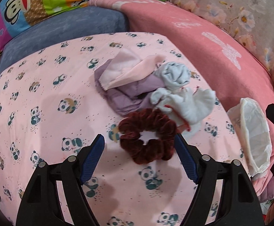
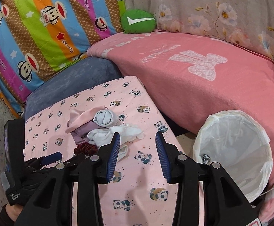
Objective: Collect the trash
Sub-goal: 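Grasp the dark red velvet scrunchie with the left tool while the right tool grasps the white cloth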
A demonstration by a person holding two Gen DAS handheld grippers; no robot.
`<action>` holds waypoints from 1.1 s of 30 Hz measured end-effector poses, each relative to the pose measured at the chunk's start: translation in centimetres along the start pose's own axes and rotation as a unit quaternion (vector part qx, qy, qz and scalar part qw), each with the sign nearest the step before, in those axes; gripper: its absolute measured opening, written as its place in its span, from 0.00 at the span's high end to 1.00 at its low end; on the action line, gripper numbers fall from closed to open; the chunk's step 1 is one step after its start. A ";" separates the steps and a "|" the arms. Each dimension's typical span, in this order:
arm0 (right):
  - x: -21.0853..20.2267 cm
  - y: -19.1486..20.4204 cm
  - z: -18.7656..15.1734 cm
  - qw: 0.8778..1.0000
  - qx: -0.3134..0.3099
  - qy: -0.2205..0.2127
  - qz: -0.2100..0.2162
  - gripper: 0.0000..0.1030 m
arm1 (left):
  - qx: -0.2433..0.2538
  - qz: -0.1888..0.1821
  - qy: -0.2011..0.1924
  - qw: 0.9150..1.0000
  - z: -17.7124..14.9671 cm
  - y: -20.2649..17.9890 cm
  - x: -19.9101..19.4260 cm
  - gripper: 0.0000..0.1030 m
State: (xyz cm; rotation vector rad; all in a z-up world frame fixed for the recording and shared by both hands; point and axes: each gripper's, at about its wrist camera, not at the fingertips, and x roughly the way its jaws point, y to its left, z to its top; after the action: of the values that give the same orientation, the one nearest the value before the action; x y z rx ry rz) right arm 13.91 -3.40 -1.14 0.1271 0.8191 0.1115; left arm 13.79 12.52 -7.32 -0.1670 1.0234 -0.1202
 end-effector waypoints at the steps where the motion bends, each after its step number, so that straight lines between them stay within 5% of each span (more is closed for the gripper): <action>1: 0.3 0.2 0.0 1.000 -0.001 0.003 0.001 0.61 | -0.003 0.001 0.003 1.000 -0.1 0.4 0.3 0.30; 10: 5.4 2.8 -0.2 0.999 -0.013 0.040 0.005 0.61 | -0.012 -0.011 0.022 1.000 -0.1 2.1 2.0 0.30; 18: 8.6 3.6 -0.2 0.998 -0.015 0.063 0.000 0.61 | -0.004 -0.024 0.032 0.999 0.1 2.2 3.0 0.42; 23: 10.1 3.6 -0.3 0.997 -0.016 0.077 -0.002 0.61 | 0.000 -0.034 0.034 0.999 0.3 2.1 3.1 0.65; 26: 10.5 3.7 -0.5 0.997 -0.016 0.082 0.001 0.68 | 0.004 -0.039 0.039 0.998 0.5 1.9 3.3 0.75; 28: 10.6 3.6 -0.5 0.996 -0.018 0.084 0.003 0.80 | 0.004 -0.043 0.044 0.998 0.6 1.8 3.3 0.78; 33: 9.7 3.5 -0.3 0.997 -0.016 0.071 0.006 0.89 | -0.004 -0.054 0.039 0.998 0.9 1.8 2.6 0.82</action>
State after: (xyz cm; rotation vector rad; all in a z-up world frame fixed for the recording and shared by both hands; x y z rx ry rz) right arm 20.08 1.48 -7.79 0.0946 0.9575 0.1467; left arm 15.97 13.87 -9.34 -0.2265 1.0919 -0.2233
